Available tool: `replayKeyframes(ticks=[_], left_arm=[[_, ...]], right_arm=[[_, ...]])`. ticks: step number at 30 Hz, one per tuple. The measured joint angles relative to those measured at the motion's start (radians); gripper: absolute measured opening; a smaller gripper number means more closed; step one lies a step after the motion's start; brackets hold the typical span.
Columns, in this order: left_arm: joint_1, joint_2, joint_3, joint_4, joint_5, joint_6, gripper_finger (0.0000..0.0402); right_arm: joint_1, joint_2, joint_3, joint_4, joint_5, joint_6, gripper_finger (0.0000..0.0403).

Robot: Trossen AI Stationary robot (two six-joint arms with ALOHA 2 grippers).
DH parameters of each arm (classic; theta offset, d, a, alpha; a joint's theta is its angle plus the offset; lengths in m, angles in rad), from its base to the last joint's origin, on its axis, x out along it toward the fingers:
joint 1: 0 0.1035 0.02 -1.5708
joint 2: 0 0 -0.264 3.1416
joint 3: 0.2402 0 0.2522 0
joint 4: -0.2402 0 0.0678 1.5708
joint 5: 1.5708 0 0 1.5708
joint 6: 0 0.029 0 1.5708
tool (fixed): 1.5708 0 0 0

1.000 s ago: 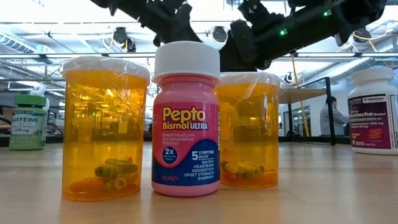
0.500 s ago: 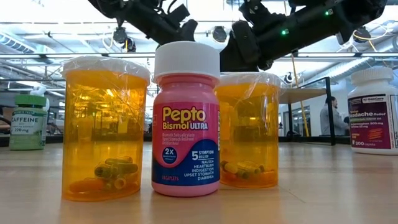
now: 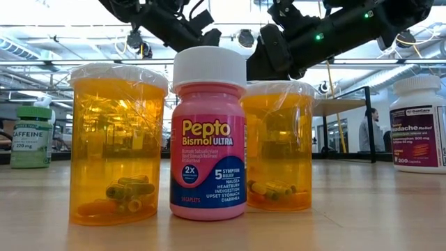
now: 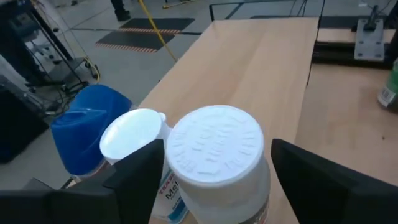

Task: Pick and place medicine bottles onto shelf by color
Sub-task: Put the white bottle on the shelf, then put the green bottle on the shelf

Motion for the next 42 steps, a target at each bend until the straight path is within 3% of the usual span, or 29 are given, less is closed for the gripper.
replayKeyframes(ticks=[12,18,24,30,33,37,40,42], left_arm=[[-0.004,-0.125,0.0,-0.077,-0.002,0.076,0.0364],[-0.069,-0.264,0.001,-0.303,-0.094,0.031,0.038],[-0.18,-0.385,0.001,-0.731,-0.198,-0.244,0.0381],[-0.216,-0.391,-0.033,-1.089,-0.229,-0.568,0.0381],[-0.215,-0.391,-0.088,-1.144,-0.183,-0.669,0.0381],[-0.243,-0.39,-0.124,-1.239,-0.008,-0.773,0.0381],[-0.319,-0.39,-0.124,-1.338,0.085,-0.872,0.0381],[-0.379,-0.39,-0.121,-1.389,0.095,-0.934,0.0381]], right_arm=[[0.0,0.0,0.0,0.017,-0.002,0.001,0.0313],[0.013,0.0,0.0,0.019,-0.005,0.001,0.0313],[0.027,0.0,0.0,-0.007,-0.114,-0.012,0.0313],[0.026,0.0,0.0,0.018,-0.184,-0.016,0.0313],[0.026,0.0,0.0,0.026,-0.215,0.019,0.0313],[0.026,0.0,0.0,0.026,-0.267,0.033,0.0313],[0.026,0.0,0.0,0.017,-0.268,0.028,0.0313],[0.026,0.0,0.0,0.008,-0.268,0.022,0.0313]])
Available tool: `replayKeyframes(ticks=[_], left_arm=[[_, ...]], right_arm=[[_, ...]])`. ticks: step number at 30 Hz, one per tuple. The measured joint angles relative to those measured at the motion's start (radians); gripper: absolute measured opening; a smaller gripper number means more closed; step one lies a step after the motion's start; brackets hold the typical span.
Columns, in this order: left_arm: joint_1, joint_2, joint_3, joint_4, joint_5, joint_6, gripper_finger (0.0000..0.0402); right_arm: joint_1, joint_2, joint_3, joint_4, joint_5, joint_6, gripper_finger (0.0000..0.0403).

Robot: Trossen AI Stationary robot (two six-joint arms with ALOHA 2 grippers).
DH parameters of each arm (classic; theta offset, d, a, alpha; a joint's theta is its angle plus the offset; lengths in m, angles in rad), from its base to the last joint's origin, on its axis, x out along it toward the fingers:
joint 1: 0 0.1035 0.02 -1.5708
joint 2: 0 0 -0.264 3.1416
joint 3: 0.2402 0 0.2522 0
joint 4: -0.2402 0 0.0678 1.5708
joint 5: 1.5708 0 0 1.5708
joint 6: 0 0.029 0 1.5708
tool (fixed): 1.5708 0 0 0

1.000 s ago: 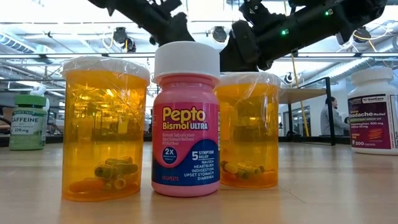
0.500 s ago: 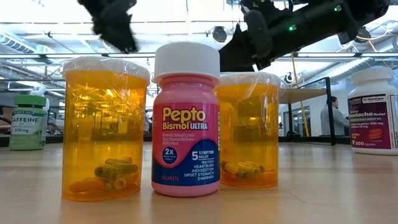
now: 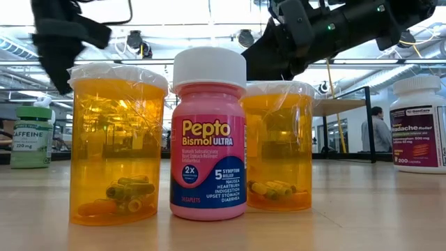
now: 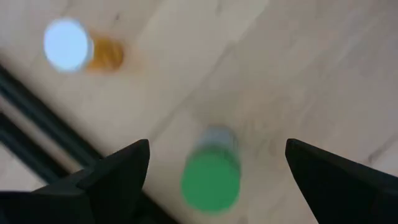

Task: Pick and place medicine bottles onto shelf by color
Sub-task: Put the green bottle on the shelf

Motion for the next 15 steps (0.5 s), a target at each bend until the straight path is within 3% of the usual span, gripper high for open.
replayKeyframes(ticks=[6,9,15], left_arm=[[-0.108,0.005,-0.011,-0.08,-0.016,-0.116,0.0381],[-0.125,0.005,-0.03,-0.082,-0.011,-0.183,0.0381],[-0.111,0.005,-0.089,-0.079,0.016,-0.193,0.0381]], right_arm=[[0.0,0.0,0.0,-0.014,-0.046,0.004,0.0313],[0.0,0.0,0.0,-0.004,-0.098,0.005,0.0313],[-0.001,0.0,0.0,-0.004,-0.099,0.005,0.0313]])
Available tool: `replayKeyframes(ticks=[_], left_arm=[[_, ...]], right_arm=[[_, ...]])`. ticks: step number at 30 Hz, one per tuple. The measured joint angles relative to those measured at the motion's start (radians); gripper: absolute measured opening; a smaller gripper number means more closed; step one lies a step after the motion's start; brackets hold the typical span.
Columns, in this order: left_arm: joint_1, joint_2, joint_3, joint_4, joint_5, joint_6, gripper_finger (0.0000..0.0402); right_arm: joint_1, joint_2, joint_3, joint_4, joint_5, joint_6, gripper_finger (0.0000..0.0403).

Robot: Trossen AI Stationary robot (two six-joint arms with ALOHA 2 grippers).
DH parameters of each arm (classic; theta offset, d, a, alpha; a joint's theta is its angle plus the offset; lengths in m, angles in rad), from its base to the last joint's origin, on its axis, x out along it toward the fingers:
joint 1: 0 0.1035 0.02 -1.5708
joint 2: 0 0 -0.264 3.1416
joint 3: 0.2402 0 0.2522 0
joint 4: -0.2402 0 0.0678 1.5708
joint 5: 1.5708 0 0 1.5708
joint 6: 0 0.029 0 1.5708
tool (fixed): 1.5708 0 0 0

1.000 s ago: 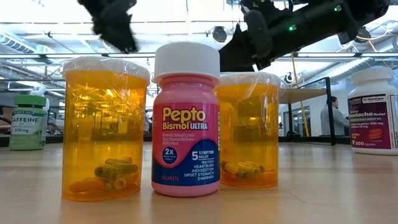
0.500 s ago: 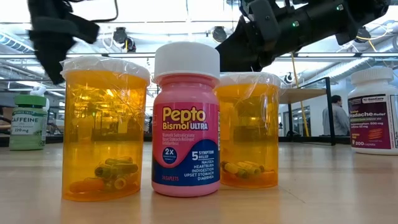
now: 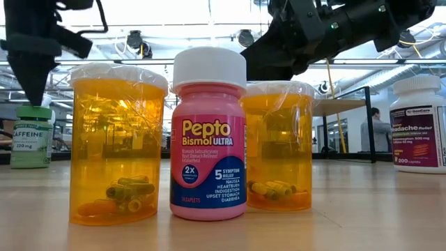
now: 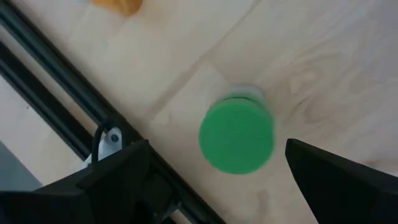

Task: Pick and place medicine bottles onto shelf by color
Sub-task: Put the green bottle on the shelf

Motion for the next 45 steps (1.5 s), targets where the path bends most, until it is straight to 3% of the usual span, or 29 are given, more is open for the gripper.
replayKeyframes(ticks=[8,18,23,45], left_arm=[[0.023,0.0,-0.064,0.121,0.052,0.037,0.0372],[0.027,0.0,-0.068,0.11,0.088,0.024,0.0235],[0.027,0.0,-0.068,0.11,0.049,0.013,0.019],[0.026,0.0,-0.068,0.165,0.021,0.025,0.0167]], right_arm=[[0.0,0.0,0.0,0.0,0.0,0.0,0.0313],[0.0,0.0,0.0,0.0,0.001,0.0,0.0313],[0.0,0.0,0.0,0.0,0.001,0.0,0.0313],[0.0,0.0,0.0,-0.005,0.002,0.0,0.0313]])
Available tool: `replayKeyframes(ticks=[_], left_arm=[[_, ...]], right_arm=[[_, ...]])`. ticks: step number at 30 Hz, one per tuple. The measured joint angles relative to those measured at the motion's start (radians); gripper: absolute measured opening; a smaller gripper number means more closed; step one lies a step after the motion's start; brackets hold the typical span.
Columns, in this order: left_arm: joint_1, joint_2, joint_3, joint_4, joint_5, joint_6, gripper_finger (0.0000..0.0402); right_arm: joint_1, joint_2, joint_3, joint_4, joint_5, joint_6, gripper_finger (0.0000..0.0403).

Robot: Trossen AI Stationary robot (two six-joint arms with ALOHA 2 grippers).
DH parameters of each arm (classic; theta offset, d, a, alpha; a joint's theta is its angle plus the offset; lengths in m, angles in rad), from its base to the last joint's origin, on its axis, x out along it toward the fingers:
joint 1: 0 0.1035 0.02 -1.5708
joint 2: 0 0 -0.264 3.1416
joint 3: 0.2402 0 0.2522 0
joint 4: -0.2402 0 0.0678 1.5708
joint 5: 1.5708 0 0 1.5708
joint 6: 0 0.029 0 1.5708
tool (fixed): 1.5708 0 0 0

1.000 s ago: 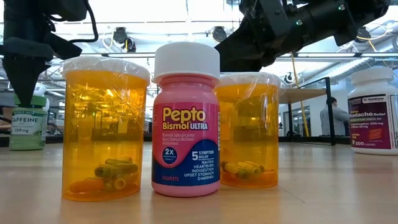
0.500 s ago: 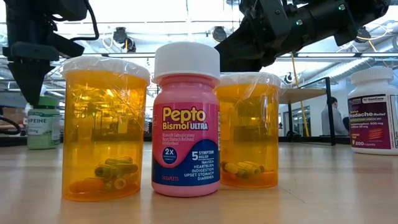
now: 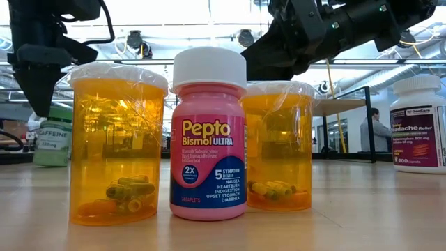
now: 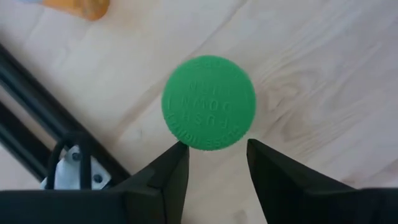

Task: Pick and place medicine bottles onto shelf by color
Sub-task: Put the green bottle on the shelf

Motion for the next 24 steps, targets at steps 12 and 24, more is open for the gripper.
replayKeyframes(ticks=[12,24], left_arm=[[0.0,0.0,0.0,0.003,-0.027,0.006,0.0283],[0.038,0.0,0.0,0.023,-0.14,-0.002,0.0335]], right_arm=[[0.0,0.0,0.0,-0.004,0.0,0.0,0.0313],[0.0,0.0,0.0,-0.003,0.0,0.015,0.0313]])
